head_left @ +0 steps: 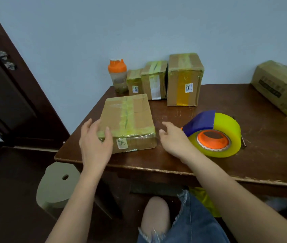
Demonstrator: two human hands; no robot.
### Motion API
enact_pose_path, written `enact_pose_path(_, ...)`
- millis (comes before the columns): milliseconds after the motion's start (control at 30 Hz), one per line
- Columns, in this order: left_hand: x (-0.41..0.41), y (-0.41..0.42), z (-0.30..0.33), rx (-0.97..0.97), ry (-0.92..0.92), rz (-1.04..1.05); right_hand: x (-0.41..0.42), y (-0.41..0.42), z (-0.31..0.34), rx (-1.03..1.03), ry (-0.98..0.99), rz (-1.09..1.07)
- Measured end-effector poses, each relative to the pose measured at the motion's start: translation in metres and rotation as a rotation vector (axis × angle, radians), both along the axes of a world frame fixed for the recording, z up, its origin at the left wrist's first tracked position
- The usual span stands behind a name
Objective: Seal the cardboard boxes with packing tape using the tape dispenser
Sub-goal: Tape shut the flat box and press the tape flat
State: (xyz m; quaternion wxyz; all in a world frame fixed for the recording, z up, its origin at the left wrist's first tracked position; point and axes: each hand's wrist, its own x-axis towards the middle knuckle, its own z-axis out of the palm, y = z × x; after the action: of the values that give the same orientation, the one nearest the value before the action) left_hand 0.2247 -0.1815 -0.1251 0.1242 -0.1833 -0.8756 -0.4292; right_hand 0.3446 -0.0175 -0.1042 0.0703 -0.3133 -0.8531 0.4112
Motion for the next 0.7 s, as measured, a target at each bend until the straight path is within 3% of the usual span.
enact_pose_path(100, -0.01, -0.011, -0.003, -0.037, -0.045, -0.02, -0.009, -0.005, -0.019, -0.148, 0.036, -0.193)
enact_pose_path(433, -0.02, -0.016, -0.022, 0.079, -0.111, -0.124, -0.026, -0.001, -0.049, -0.156, 0.292, -0.427)
enact_pose_path(700, -0.025, -0.016, -0.029, 0.175, -0.12, -0.122, -0.027, -0.004, -0.057, -0.099, 0.348, -0.411)
